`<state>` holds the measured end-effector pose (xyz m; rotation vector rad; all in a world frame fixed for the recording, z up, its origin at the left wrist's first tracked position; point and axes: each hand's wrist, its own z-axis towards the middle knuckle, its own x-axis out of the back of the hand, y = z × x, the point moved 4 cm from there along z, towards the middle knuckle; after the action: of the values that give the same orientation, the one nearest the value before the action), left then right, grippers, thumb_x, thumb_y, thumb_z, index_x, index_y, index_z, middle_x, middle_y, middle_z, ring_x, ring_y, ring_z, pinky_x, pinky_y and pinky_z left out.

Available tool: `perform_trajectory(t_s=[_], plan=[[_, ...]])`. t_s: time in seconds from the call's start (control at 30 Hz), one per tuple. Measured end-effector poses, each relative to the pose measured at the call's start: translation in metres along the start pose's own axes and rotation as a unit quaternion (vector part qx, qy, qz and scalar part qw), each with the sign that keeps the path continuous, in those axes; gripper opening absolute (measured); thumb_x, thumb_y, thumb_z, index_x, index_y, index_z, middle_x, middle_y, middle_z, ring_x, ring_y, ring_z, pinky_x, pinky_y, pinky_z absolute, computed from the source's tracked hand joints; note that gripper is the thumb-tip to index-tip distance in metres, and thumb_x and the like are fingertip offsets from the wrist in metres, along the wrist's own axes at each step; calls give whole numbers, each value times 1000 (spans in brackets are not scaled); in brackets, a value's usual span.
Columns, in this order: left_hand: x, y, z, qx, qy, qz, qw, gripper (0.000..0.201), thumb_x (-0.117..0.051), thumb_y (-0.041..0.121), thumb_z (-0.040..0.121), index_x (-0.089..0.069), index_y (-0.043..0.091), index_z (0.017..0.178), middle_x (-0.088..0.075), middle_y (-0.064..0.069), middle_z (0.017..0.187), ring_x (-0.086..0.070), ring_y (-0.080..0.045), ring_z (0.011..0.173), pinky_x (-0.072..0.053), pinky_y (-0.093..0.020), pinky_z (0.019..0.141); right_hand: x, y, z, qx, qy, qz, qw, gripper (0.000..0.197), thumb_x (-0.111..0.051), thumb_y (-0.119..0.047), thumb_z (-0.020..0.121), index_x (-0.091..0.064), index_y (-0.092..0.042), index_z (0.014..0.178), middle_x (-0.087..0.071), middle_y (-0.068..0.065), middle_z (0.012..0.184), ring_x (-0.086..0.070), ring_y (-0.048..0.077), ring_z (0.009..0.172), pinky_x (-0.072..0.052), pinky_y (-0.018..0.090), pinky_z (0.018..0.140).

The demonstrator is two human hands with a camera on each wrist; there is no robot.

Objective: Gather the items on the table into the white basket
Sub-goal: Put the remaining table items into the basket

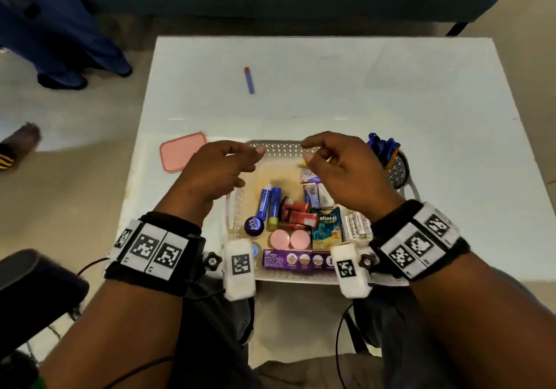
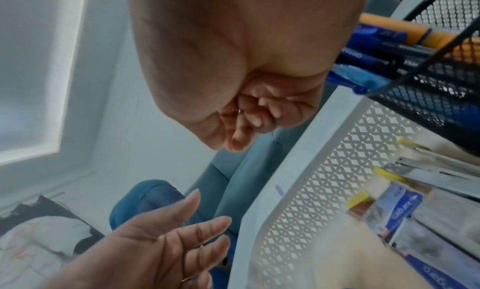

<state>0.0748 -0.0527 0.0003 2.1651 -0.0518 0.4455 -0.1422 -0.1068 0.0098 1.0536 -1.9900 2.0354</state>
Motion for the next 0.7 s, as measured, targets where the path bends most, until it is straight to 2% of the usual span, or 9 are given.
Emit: perform_trajectory(t_s=[0.1, 0.2, 0.27, 0.37, 0.43, 0.5, 0.57, 0.67, 0.7], plan=[[4, 27, 1, -21, -5, 45, 999, 35, -75, 51, 84, -73, 21, 101, -77, 1, 93, -66, 0, 62, -48, -14, 51, 19, -6, -12, 18, 44, 51, 998, 14, -67, -25, 94, -71, -23, 107, -63, -9, 71, -53, 15, 49, -41, 13, 52], [7, 66, 32, -53, -5, 168, 984, 38, -76, 53, 83, -75, 17, 98, -76, 0, 91, -71, -14, 78, -57, -26, 67, 18, -4, -19, 34, 13, 25, 999, 16, -69, -27, 92, -71, -23, 108, -67, -8, 74, -57, 3, 55, -36, 7, 56], [2, 89, 68, -52, -4, 302, 952, 48, -72, 57, 84, -75, 11, 99, -75, -4, 95, -71, -26, 86, -58, -38, 85, 20, 1, -22, 60, -15, -8, 998, 20, -69, -31, 92, -71, -24, 111, -67, -10, 75, -57, -8, 64, -34, 4, 59], [-1, 115, 129, -77, 15, 504, 860, 57, -64, 64, 86, -73, 11, 104, -70, -7, 109, -65, -30, 101, -52, -43, 94, 23, 9, -23, 92, -61, -46, 993, 28, -66, -40, 92, -69, -27, 117, -66, -15, 80, -55, -14, 69, -30, 4, 60], [-3, 122, 171, -94, 23, 586, 805, 57, -60, 67, 86, -72, 13, 100, -68, -8, 113, -62, -31, 102, -51, -42, 92, 28, 13, -24, 92, -72, -41, 992, 30, -65, -43, 92, -68, -30, 119, -67, -16, 84, -55, -15, 69, -29, 5, 62], [-5, 122, 201, -88, 38, 627, 773, 51, -62, 67, 83, -67, 17, 85, -69, -9, 110, -61, -32, 95, -52, -39, 85, 32, 14, -25, 94, -78, -31, 992, 31, -65, -44, 91, -67, -33, 120, -67, -16, 88, -54, -13, 70, -31, 7, 63], [-11, 120, 225, -87, 59, 630, 769, 46, -67, 62, 84, -62, 17, 79, -70, -13, 107, -61, -33, 91, -49, -37, 78, 32, 13, -24, 98, -85, -29, 991, 31, -65, -43, 91, -66, -34, 120, -65, -16, 91, -52, -13, 70, -33, 10, 64], [-19, 115, 254, -74, 84, 637, 763, 45, -68, 53, 88, -69, 8, 98, -70, -17, 109, -63, -38, 97, -49, -38, 79, 30, 12, -21, 98, -90, -27, 991, 31, -65, -44, 91, -65, -34, 121, -64, -17, 91, -49, -14, 69, -36, 14, 68], [-22, 113, 262, -67, 83, 639, 762, 42, -70, 49, 88, -68, 8, 97, -69, -18, 107, -62, -37, 95, -48, -37, 77, 30, 14, -20, 97, -91, -28, 991, 31, -64, -44, 91, -65, -34, 121, -64, -18, 90, -48, -14, 69, -35, 13, 69]])
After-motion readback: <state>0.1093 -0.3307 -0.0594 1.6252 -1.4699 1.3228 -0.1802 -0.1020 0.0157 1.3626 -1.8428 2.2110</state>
